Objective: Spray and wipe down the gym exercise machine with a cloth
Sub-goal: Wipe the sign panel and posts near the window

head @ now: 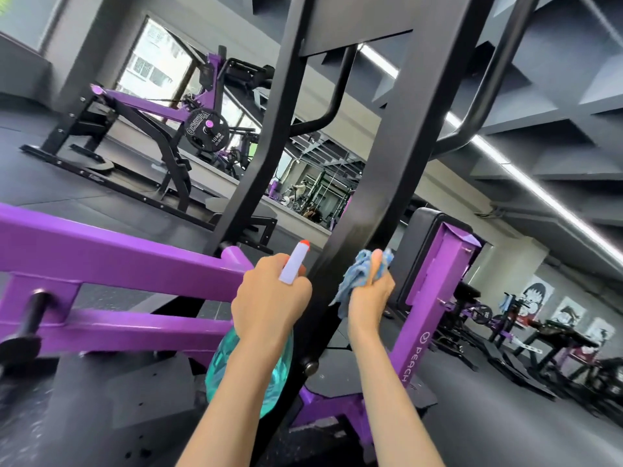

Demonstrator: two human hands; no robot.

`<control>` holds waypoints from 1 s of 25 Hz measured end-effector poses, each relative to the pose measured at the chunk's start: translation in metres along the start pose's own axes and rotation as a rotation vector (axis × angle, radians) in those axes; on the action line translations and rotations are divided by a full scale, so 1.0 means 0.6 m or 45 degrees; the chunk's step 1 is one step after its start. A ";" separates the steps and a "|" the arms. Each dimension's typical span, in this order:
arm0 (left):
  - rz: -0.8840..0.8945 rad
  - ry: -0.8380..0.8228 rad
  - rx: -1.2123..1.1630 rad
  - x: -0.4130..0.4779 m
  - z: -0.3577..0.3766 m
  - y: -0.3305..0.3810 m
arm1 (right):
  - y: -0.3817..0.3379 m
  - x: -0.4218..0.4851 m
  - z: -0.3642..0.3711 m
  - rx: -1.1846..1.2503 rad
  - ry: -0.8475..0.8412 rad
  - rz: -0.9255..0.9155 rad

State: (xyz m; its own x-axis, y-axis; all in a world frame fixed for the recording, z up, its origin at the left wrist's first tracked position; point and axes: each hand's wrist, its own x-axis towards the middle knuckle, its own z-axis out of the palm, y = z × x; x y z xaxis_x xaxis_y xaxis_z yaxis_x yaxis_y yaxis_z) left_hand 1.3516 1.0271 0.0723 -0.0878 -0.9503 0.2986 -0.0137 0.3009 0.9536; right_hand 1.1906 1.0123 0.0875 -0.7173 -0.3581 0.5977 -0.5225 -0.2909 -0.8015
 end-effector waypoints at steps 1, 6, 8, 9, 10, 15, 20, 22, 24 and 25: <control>0.000 -0.006 -0.002 0.000 0.003 -0.004 | 0.021 -0.023 -0.008 -0.062 -0.044 0.054; -0.030 -0.060 -0.008 0.002 0.015 -0.012 | 0.010 -0.044 -0.001 -0.193 -0.179 -0.066; -0.039 -0.070 -0.018 0.002 0.019 -0.012 | -0.015 -0.012 0.005 -0.199 -0.135 -0.233; -0.046 -0.068 -0.022 0.001 0.020 -0.012 | -0.020 0.000 0.006 -0.209 -0.110 -0.267; -0.056 -0.065 -0.020 0.000 0.018 -0.014 | -0.018 0.001 0.008 -0.196 -0.078 -0.249; -0.034 -0.084 -0.037 -0.009 0.014 -0.002 | 0.046 -0.076 -0.003 -0.239 -0.014 0.132; -0.007 -0.096 -0.044 -0.012 0.021 0.007 | -0.016 -0.034 -0.009 -0.288 -0.030 0.003; -0.018 -0.087 -0.035 -0.014 0.025 0.003 | -0.049 0.000 0.006 -0.207 0.058 -0.109; -0.023 -0.101 -0.007 -0.019 0.029 -0.002 | -0.032 0.001 0.021 -0.157 0.152 -0.201; -0.026 -0.108 -0.007 -0.021 0.030 -0.005 | -0.008 -0.015 0.023 -0.165 0.195 -0.222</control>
State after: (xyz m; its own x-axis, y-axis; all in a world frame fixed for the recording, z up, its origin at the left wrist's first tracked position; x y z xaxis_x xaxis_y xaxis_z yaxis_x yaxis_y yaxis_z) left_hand 1.3349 1.0395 0.0651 -0.1717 -0.9461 0.2747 -0.0112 0.2807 0.9597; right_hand 1.2057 1.0046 0.0860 -0.6677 -0.1715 0.7244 -0.6917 -0.2168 -0.6889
